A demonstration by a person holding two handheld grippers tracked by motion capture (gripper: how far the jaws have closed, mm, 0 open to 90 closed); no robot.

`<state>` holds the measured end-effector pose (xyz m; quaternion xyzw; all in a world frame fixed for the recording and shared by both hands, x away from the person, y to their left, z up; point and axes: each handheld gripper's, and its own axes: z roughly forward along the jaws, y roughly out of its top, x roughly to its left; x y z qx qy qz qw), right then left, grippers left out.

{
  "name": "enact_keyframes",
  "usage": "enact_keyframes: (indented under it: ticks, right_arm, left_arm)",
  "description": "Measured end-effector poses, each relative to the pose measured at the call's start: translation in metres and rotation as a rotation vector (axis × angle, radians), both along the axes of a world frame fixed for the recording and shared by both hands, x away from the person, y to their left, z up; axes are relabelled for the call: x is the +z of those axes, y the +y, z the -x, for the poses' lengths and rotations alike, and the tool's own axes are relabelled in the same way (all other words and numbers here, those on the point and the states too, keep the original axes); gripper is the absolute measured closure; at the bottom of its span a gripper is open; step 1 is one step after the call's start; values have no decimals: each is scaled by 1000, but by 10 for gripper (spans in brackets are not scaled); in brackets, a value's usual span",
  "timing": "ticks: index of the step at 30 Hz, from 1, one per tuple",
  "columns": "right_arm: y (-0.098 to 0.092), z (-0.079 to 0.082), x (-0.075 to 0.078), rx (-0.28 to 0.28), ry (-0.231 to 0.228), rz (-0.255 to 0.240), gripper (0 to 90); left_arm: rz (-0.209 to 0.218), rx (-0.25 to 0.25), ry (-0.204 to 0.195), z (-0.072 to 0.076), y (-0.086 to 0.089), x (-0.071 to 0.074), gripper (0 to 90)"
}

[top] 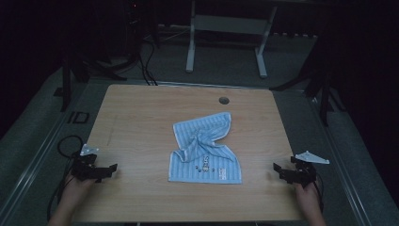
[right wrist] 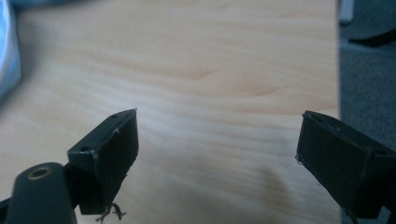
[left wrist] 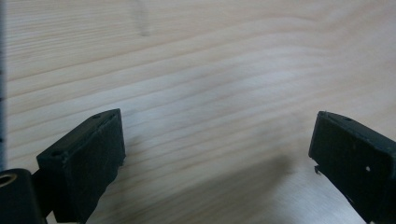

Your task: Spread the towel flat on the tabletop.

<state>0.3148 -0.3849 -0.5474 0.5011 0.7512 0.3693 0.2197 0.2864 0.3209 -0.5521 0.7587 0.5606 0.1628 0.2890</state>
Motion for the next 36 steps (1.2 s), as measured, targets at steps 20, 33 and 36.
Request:
enact_keyframes:
  ticks: [20,33,36]
  right_arm:
    - [20,-25,32,336,495,318,143]
    - [40,-36,30,460,789,508,143]
    - [42,-36,29,478,827,533,143]
  left_arm:
    - [-281,-274,313,-6,-11,23,35]
    - [-385,-302,452,-7,-17,34,35]
    - [-387,-316,504,-6,-19,36,35]
